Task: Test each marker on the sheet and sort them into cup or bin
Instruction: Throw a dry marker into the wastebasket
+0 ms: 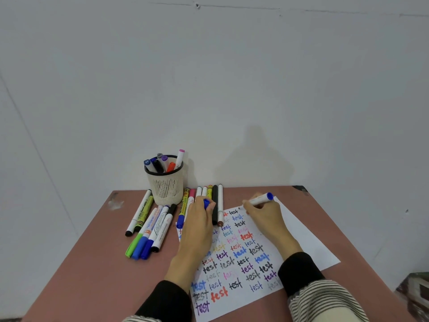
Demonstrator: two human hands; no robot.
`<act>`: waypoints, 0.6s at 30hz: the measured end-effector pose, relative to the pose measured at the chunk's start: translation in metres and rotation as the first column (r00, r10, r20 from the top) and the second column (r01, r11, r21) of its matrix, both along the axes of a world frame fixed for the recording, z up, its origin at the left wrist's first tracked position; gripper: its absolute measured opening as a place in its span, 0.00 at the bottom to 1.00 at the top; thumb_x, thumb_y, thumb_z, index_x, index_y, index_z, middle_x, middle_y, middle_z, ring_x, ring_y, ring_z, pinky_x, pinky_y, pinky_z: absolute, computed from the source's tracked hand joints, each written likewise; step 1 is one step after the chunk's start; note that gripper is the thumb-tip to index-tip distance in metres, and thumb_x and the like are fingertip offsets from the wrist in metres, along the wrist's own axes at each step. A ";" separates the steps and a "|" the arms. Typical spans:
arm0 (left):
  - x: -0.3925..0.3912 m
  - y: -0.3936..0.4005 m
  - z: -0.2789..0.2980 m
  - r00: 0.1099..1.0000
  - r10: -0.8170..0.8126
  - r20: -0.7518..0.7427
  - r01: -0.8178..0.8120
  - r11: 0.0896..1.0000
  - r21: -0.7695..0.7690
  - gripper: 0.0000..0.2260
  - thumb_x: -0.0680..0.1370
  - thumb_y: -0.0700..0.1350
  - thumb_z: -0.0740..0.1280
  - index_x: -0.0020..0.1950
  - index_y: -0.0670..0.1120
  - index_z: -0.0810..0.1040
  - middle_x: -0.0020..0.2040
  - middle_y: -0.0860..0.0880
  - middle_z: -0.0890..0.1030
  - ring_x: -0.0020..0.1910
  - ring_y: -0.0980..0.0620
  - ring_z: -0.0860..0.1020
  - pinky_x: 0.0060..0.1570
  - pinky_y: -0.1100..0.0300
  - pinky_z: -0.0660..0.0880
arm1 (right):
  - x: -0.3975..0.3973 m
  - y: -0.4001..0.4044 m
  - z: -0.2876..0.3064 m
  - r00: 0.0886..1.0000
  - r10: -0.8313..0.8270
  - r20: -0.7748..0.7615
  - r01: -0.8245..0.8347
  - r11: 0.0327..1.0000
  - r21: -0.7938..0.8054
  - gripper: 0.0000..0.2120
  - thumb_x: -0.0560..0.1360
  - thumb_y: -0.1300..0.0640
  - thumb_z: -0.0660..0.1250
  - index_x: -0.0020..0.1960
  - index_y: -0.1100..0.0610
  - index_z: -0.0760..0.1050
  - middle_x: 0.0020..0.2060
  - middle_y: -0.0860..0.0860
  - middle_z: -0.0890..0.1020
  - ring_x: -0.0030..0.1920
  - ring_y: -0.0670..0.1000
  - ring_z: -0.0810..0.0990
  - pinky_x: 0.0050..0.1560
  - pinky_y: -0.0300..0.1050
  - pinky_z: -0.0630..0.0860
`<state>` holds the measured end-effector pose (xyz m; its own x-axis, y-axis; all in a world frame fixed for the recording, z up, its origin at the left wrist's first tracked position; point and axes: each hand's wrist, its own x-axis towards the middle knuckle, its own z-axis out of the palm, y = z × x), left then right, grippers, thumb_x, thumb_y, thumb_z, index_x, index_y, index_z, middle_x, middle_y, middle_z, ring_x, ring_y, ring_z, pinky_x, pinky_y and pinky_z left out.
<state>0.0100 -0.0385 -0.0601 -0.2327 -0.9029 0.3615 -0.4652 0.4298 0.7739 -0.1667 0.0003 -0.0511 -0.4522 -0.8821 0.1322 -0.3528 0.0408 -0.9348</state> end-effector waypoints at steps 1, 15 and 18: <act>0.000 0.000 0.000 1.000 0.000 -0.001 0.000 1.000 -0.004 0.08 0.84 0.50 0.55 0.57 0.49 0.69 0.46 0.51 0.73 0.45 0.57 0.72 0.40 0.66 0.66 | 0.000 0.001 -0.001 1.000 -0.003 -0.011 0.003 1.000 -0.003 0.09 0.77 0.56 0.68 0.42 0.61 0.76 0.39 0.58 0.82 0.42 0.57 0.82 0.39 0.44 0.76; 0.000 -0.001 0.000 1.000 -0.022 0.013 0.022 1.000 -0.020 0.08 0.84 0.51 0.56 0.57 0.49 0.70 0.47 0.51 0.75 0.46 0.56 0.73 0.42 0.66 0.68 | 0.000 0.001 -0.001 1.000 -0.001 -0.007 0.001 1.000 -0.005 0.09 0.77 0.57 0.68 0.43 0.63 0.76 0.37 0.59 0.80 0.37 0.51 0.78 0.38 0.41 0.73; 0.001 -0.001 0.000 1.000 -0.028 0.012 0.028 0.999 -0.022 0.08 0.84 0.51 0.56 0.56 0.50 0.70 0.46 0.50 0.75 0.45 0.56 0.73 0.41 0.65 0.68 | 0.000 0.001 -0.001 1.000 -0.009 -0.014 0.009 1.000 -0.002 0.09 0.77 0.57 0.67 0.43 0.63 0.76 0.35 0.57 0.79 0.37 0.50 0.78 0.39 0.41 0.73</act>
